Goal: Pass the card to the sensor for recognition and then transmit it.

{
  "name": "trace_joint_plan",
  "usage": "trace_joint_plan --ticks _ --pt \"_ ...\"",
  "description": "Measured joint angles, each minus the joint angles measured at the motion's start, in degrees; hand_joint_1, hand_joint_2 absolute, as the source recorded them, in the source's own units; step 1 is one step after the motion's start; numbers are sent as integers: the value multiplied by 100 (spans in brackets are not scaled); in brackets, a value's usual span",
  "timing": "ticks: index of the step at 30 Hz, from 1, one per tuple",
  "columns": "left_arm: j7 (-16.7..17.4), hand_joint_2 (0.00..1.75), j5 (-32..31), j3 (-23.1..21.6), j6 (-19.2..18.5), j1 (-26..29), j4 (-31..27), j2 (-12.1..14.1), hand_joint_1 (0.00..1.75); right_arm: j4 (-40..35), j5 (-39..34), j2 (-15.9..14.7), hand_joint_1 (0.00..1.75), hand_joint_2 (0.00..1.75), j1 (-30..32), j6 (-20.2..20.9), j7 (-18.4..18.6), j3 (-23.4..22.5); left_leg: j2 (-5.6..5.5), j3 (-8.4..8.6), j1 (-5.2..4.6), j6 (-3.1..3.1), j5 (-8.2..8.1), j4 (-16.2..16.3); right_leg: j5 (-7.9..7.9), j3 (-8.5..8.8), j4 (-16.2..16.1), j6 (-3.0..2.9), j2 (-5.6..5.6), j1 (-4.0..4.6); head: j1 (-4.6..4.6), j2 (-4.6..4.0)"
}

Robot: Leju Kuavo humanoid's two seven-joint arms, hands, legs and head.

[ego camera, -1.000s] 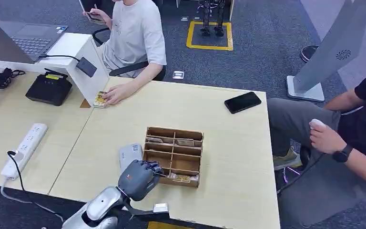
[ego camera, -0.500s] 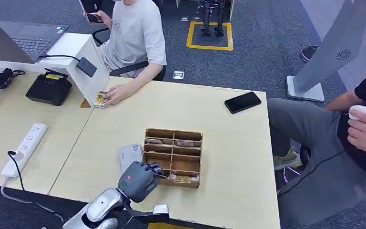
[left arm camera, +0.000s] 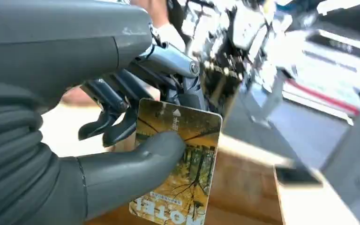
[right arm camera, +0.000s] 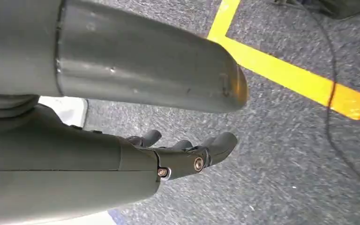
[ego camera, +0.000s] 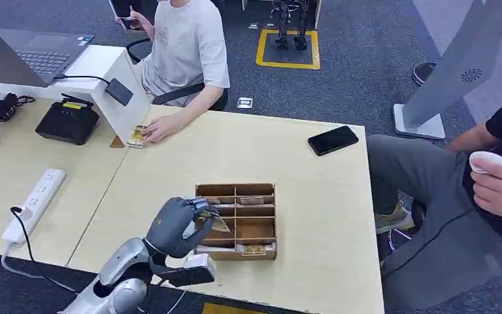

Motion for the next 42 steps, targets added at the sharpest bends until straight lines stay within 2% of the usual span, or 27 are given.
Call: trace_joint_plan --ticks 4,5,7,11,13,14,15,16,17,20,22,29,30,31,32,34,37,39,40,42 --pt "162 175 105 664 -136 -297 -516 194 175 -68 -44 -85 0 0 139 -31 -4 -35 0 1 1 3 4 0 1 1 4 -1 -2 1 0 0" --pt "203 175 56 791 -144 -340 -599 225 161 -79 -48 -96 0 0 166 -39 -4 -37 1 2 1 3 4 0 1 1 5 -2 -2 1 2 0" --pt "284 175 -101 961 -151 -378 -695 258 150 -116 -50 -122 0 0 223 -50 -2 -37 0 1 0 3 4 0 1 1 4 -2 -3 0 2 0" --pt "424 175 -53 1158 -197 -441 -725 269 168 -177 -79 -170 0 0 287 -61 0 -63 0 0 -2 3 4 0 1 1 3 -1 -3 -1 2 0" --pt "505 175 21 1227 -249 -496 -725 269 168 -205 -89 -188 0 0 313 -61 2 -96 1 0 -3 3 4 0 1 1 3 -1 -3 -3 2 0" --pt "562 175 28 1269 -277 -531 -725 264 161 -221 -92 -199 0 0 327 -61 7 -111 1 0 -4 4 4 1 1 0 3 -1 -3 -3 0 0" --pt "623 175 13 1298 -319 -581 -718 264 138 -227 -92 -201 0 0 339 -61 9 -122 1 0 -4 4 4 1 1 -1 2 -1 -3 -4 2 0" --pt "715 175 -27 1315 -363 -658 -705 266 106 -240 -83 -212 0 0 352 -57 20 -129 0 0 -4 4 4 2 2 -1 2 0 -4 -4 0 0" --pt "819 175 -74 1337 -402 -768 -666 260 133 -249 -66 -219 0 0 355 -44 24 -133 -1 -1 -4 5 5 2 2 -2 2 1 -4 -4 4 0" --pt "1210 175 -508 1372 -465 -1238 -397 201 133 -256 26 -229 0 0 342 11 28 -146 -2 0 -3 8 7 2 6 0 3 1 -6 -3 2 0" --pt "1353 175 -593 1385 -507 -1540 -137 144 133 -269 64 -229 0 0 323 50 39 -146 -3 0 -3 5 13 2 13 0 4 -2 -5 -3 0 0" --pt "1386 175 -623 1389 -514 -1921 302 19 133 -284 99 -229 0 0 315 59 77 -146 0 -2 -4 7 14 2 15 -3 3 -4 -1 -4 2 0" --pt "1386 175 -623 1389 -514 -1937 331 11 161 -284 98 -229 0 0 313 59 76 -146 0 -2 -4 7 14 2 14 -4 3 -4 -1 -4 2 0" --pt "1386 175 -625 1389 -514 -1949 355 8 159 -284 101 -229 0 0 313 59 77 -146 0 -2 -4 7 14 2 14 -4 3 -4 -1 -4 2 0" --pt "1397 175 -653 1389 -514 -1957 372 6 173 -284 105 -229 0 0 314 59 77 -146 0 -3 -4 7 14 2 14 -5 3 -4 -1 -4 2 0" --pt "1548 175 -886 1390 -511 -2013 436 4 175 -286 116 -229 0 0 313 59 74 -146 1 -4 -4 8 14 2 14 -7 3 -4 -1 -3 2 0" --pt "1766 175 -1174 1392 -494 -2298 834 13 171 -317 175 -229 0 0 305 59 72 -146 0 -5 -3 8 15 2 16 -6 4 -3 -3 -3 4 0" --pt "1808 175 -1251 1409 -463 -2461 1144 17 168 -361 210 -229 0 0 305 61 77 -146 0 -5 -3 6 22 2 20 -6 4 -6 -2 -3 2 0" --pt "1808 175 -1277 1420 -444 -2521 1289 17 175 -378 221 -229 0 0 304 74 83 -146 1 -5 -3 7 23 2 21 -6 4 -7 -1 -3 2 0" --pt "1799 175 -1327 1427 -415 -2604 1534 15 175 -382 225 -229 0 0 297 179 101 -146 1 -5 -3 7 24 2 21 -6 5 -7 -1 -3 4 0"
